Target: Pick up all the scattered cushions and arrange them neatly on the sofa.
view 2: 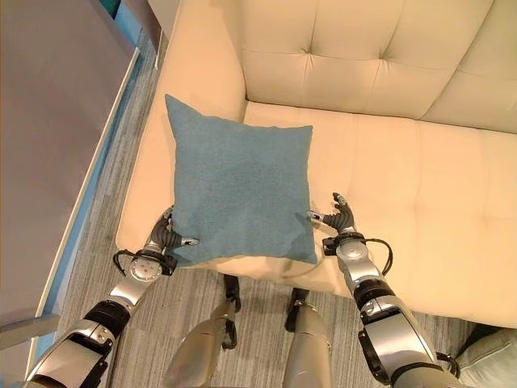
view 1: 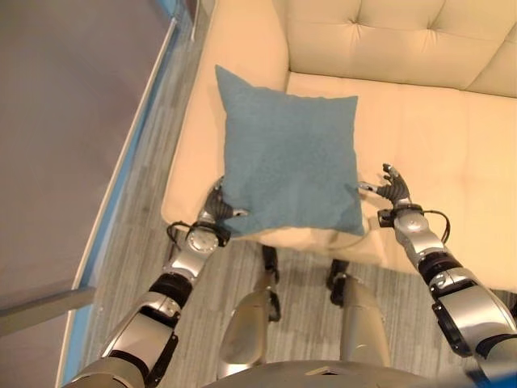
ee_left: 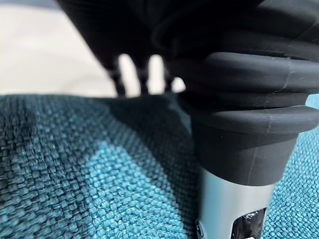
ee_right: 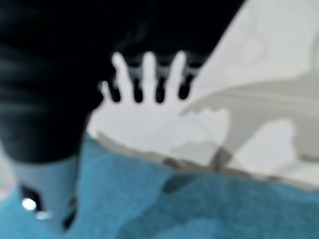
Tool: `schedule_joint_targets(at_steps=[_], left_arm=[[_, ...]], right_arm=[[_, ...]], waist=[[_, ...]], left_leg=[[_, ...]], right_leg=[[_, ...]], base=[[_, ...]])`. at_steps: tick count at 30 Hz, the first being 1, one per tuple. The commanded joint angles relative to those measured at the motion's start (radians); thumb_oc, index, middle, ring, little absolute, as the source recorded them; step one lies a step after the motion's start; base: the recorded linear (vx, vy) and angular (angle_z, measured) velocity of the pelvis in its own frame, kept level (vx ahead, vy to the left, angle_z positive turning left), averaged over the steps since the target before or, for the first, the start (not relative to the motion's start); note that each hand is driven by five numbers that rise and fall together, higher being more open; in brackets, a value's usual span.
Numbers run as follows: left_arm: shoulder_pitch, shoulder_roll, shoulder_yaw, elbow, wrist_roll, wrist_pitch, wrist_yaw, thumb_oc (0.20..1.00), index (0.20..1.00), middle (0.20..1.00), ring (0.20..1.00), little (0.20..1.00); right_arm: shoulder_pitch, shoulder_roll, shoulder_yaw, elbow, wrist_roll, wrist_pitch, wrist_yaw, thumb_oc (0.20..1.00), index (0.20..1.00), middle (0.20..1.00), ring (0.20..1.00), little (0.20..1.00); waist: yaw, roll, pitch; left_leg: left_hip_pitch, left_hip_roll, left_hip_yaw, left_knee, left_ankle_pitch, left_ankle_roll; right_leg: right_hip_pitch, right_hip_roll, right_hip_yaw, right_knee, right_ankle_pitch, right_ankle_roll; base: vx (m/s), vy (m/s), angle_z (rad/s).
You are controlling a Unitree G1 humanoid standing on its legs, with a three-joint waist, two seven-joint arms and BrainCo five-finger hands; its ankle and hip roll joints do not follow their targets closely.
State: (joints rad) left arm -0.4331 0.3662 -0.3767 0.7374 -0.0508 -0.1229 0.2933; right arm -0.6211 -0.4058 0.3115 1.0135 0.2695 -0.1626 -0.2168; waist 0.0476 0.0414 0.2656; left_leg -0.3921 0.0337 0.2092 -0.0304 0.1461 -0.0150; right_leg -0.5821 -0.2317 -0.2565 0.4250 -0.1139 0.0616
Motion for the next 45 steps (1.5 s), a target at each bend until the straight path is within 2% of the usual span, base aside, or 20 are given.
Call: schedule_joint_targets(at_steps=[1, 7, 9, 12, 13, 14, 15, 18, 24, 26, 33, 35, 37, 40, 42, 43, 44, 45], left_arm=[[-0.070, -0.025, -0.005, -0.015, -0.019, -0.056, 0.026, 1.000, 1.000, 1.000, 1.000, 1.000], [-0.128, -0.032, -0.026, -0.113, -0.028, -0.077, 0.041, 1.000, 1.000, 1.000, 1.000, 1.000], [-0.178, -0.050, -0.027, -0.213, -0.045, -0.097, 0.059, 1.000, 1.000, 1.000, 1.000, 1.000], [-0.218, -0.065, -0.034, -0.247, -0.049, -0.101, 0.079, 1.000, 1.000, 1.000, 1.000, 1.000], [-0.225, -0.082, -0.037, -0.245, -0.075, -0.103, 0.090, 1.000, 1.000, 1.000, 1.000, 1.000], [-0.220, -0.080, -0.037, -0.243, -0.092, -0.106, 0.090, 0.824, 0.824, 0.824, 0.824, 0.824], [-0.210, -0.081, -0.038, -0.241, -0.103, -0.109, 0.086, 0.200, 0.200, 0.200, 0.200, 0.200], [-0.164, -0.072, -0.038, -0.247, -0.140, -0.123, 0.069, 0.200, 0.200, 0.200, 0.200, 0.200], [-0.047, -0.066, -0.015, -0.267, -0.165, -0.119, 0.045, 0.200, 0.200, 0.200, 0.200, 0.200], [-0.019, -0.064, -0.014, -0.281, -0.178, -0.120, 0.035, 0.200, 0.200, 0.200, 0.200, 0.200], [0.057, -0.061, -0.040, -0.363, -0.184, -0.126, -0.010, 0.200, 0.200, 0.200, 0.200, 0.200], [0.086, -0.063, -0.063, -0.401, -0.190, -0.129, -0.031, 0.200, 0.200, 0.200, 0.200, 0.200], [0.114, -0.071, -0.079, -0.437, -0.211, -0.137, -0.055, 0.200, 0.200, 0.200, 0.200, 0.200], [0.132, -0.079, -0.084, -0.453, -0.232, -0.146, -0.072, 0.200, 0.200, 0.200, 0.200, 0.200], [0.150, -0.085, -0.088, -0.461, -0.249, -0.147, -0.087, 0.200, 0.200, 0.200, 0.200, 0.200], [0.158, -0.091, -0.093, -0.461, -0.259, -0.149, -0.090, 0.200, 0.200, 0.200, 0.200, 0.200], [0.161, -0.091, -0.094, -0.473, -0.264, -0.153, -0.090, 0.200, 0.200, 0.200, 0.200, 0.200], [0.180, -0.100, -0.093, -0.488, -0.267, -0.147, -0.092, 0.200, 0.200, 0.200, 0.200, 0.200]], right_arm=[[-0.055, 0.022, 0.027, 0.030, -0.007, -0.026, -0.007, 1.000, 1.000, 1.000, 1.000, 1.000], [-0.103, 0.031, 0.077, 0.034, -0.039, -0.018, -0.002, 1.000, 1.000, 1.000, 1.000, 1.000], [-0.143, 0.074, 0.111, 0.010, -0.057, -0.016, -0.003, 1.000, 1.000, 1.000, 1.000, 1.000], [-0.195, 0.130, 0.144, -0.052, -0.053, -0.029, -0.001, 1.000, 1.000, 1.000, 1.000, 1.000], [-0.226, 0.179, 0.163, -0.117, -0.022, -0.045, 0.012, 0.200, 0.200, 0.200, 0.200, 0.200], [-0.226, 0.203, 0.156, -0.154, 0.022, -0.060, 0.018, 0.200, 0.200, 0.200, 0.200, 0.200], [-0.224, 0.210, 0.152, -0.170, 0.036, -0.064, 0.019, 0.200, 0.200, 0.200, 0.200, 0.200], [-0.192, 0.202, 0.161, -0.253, 0.037, -0.074, 0.030, 0.200, 0.200, 0.200, 0.200, 0.200], [-0.051, 0.155, 0.147, -0.356, 0.010, -0.080, 0.048, 0.200, 0.200, 0.200, 0.200, 0.200], [-0.010, 0.148, 0.138, -0.386, 0.011, -0.083, 0.056, 0.200, 0.200, 0.200, 0.200, 0.200], [0.120, 0.128, 0.129, -0.501, -0.019, -0.094, 0.064, 0.200, 0.200, 0.200, 0.200, 0.200], [0.185, 0.128, 0.114, -0.557, -0.019, -0.104, 0.065, 0.200, 0.200, 0.200, 0.200, 0.200], [0.260, 0.111, 0.075, -0.625, -0.015, -0.120, 0.060, 0.200, 0.200, 0.200, 0.200, 0.200], [0.313, 0.100, 0.052, -0.661, 0.002, -0.133, 0.061, 0.200, 0.200, 0.200, 0.200, 0.200], [0.361, 0.084, 0.029, -0.689, -0.007, -0.133, 0.062, 0.200, 0.200, 0.200, 0.200, 0.200], [0.380, 0.075, 0.022, -0.705, -0.009, -0.132, 0.066, 0.200, 0.200, 0.200, 0.200, 0.200], [0.385, 0.063, 0.019, -0.719, -0.021, -0.129, 0.060, 0.200, 0.200, 0.200, 0.200, 0.200], [0.417, 0.059, -0.001, -0.737, -0.019, -0.131, 0.064, 0.200, 0.200, 0.200, 0.200, 0.200]], waist=[[0.000, -0.027, -0.003], [0.022, 0.005, -0.003], [0.043, 0.031, -0.001], [0.051, 0.042, 0.000], [0.052, 0.039, -0.005], [0.051, 0.034, -0.010], [0.052, 0.032, -0.012], [0.043, 0.012, -0.033], [0.016, -0.024, -0.071], [0.004, -0.037, -0.066], [-0.023, -0.056, -0.029], [-0.043, -0.062, -0.010], [-0.075, -0.071, -0.008], [-0.100, -0.083, -0.021], [-0.124, -0.093, -0.040], [-0.128, -0.098, -0.049], [-0.119, -0.103, -0.054], [-0.112, -0.111, -0.076]], left_leg=[[-0.007, -0.008, -0.040, 0.019, -0.063, -0.065], [-0.097, -0.022, -0.058, 0.034, -0.052, -0.068], [-0.172, -0.033, -0.070, 0.041, -0.041, -0.067], [-0.224, -0.036, -0.071, 0.053, -0.038, -0.063], [-0.253, -0.034, -0.073, 0.054, -0.034, -0.062], [-0.262, -0.033, -0.074, 0.055, -0.033, -0.062], [-0.263, -0.034, -0.075, 0.054, -0.033, -0.062], [-0.253, -0.030, -0.074, 0.050, -0.037, -0.062], [-0.150, -0.020, -0.076, 0.020, -0.043, -0.070], [-0.120, -0.017, -0.066, 0.020, -0.026, -0.066], [0.054, 0.018, -0.048, 0.022, -0.050, -0.076], [0.125, 0.046, -0.045, 0.034, -0.053, -0.094], [0.159, 0.086, -0.027, 0.062, -0.033, -0.129], [0.176, 0.105, 0.000, 0.098, -0.034, -0.136], [0.201, 0.125, 0.059, 0.128, -0.045, -0.137], [0.216, 0.114, 0.066, 0.147, -0.065, -0.131], [0.221, 0.059, 0.012, 0.162, -0.094, -0.115], [0.240, -0.039, -0.049, 0.150, -0.153, -0.077]], right_leg=[[0.094, -0.023, 0.049, -0.347, 0.276, 0.127], [0.006, -0.036, 0.053, -0.319, 0.271, 0.126], [-0.072, -0.047, 0.061, -0.302, 0.274, 0.130], [-0.127, -0.049, 0.071, -0.295, 0.282, 0.132], [-0.155, -0.049, 0.075, -0.300, 0.292, 0.132], [-0.161, -0.049, 0.075, -0.307, 0.301, 0.134], [-0.163, -0.050, 0.076, -0.309, 0.302, 0.135], [-0.150, -0.049, 0.074, -0.322, 0.307, 0.135], [-0.043, -0.046, 0.055, -0.349, 0.306, 0.136], [-0.014, -0.046, 0.049, -0.357, 0.326, 0.124], [0.134, -0.020, 0.041, -0.323, 0.264, 0.106], [0.219, 0.010, 0.029, -0.315, 0.227, 0.093], [0.300, 0.053, 0.009, -0.348, 0.208, 0.081], [0.341, 0.079, 0.003, -0.376, 0.206, 0.071], [0.379, 0.084, -0.015, -0.404, 0.206, 0.066], [0.395, 0.087, -0.014, -0.413, 0.203, 0.064], [0.401, 0.090, -0.004, -0.423, 0.208, 0.063], [0.419, 0.114, 0.036, -0.424, 0.217, 0.066]], base=[[0.08, -0.023, 0.20], [0.01, -0.006, 0.14], [-0.02, 0.049, 0.13], [-0.02, 0.072, 0.10], [-0.02, 0.088, -0.02], [0.00, 0.076, -0.08], [0.01, 0.052, -0.07], [0.02, 0.037, -0.06], [0.00, -0.001, -0.02], [-0.07, -0.014, -0.06], [0.01, -0.055, -0.07], [-0.02, -0.205, -0.23], [-0.05, -0.293, -0.02], [-0.02, -0.188, 0.37], [0.02, -0.150, 0.21], [0.04, -0.070, 0.06], [0.10, -0.027, -0.18], [0.12, 0.025, -0.54]])
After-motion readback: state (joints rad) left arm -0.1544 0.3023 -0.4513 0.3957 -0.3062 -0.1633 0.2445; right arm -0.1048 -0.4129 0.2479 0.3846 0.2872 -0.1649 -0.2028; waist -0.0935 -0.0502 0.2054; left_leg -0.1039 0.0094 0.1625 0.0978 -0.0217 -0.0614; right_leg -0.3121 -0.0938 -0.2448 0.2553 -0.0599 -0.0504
